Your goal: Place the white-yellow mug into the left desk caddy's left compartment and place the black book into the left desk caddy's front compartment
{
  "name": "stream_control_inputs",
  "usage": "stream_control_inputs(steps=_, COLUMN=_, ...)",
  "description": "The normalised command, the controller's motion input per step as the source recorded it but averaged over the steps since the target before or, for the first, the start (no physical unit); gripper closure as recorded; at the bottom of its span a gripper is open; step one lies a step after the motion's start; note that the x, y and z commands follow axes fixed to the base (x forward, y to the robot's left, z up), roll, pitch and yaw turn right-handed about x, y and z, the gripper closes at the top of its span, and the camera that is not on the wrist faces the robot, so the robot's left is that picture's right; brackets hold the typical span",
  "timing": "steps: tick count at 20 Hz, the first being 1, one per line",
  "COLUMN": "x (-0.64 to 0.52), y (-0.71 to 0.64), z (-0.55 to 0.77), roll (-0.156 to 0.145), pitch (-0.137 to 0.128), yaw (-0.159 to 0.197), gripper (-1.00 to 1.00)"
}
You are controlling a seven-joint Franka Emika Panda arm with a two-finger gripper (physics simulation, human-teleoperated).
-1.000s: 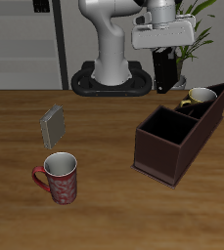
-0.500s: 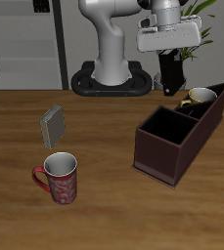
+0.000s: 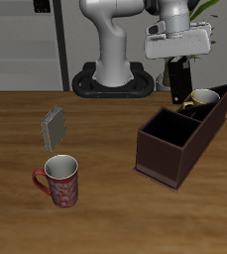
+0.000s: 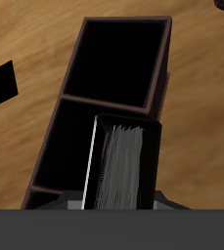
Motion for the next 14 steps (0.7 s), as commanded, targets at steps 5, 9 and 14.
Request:
stream_control_inputs(steps=5, x=0.09, y=0.09, z=-0.02, roll=0.004, pitch=-0.003, yaw=0.01, gripper=1.0)
stream_control_inputs(steps=9, x=0.12, y=0.07, z=-0.09, roll=0.0, pitch=0.0, yaw=0.014, gripper=1.0)
stream_control_inputs(steps=14, x=0.06, y=0.0, z=-0.02, roll=-0.003, pitch=0.002, yaw=-0.002, gripper=1.0)
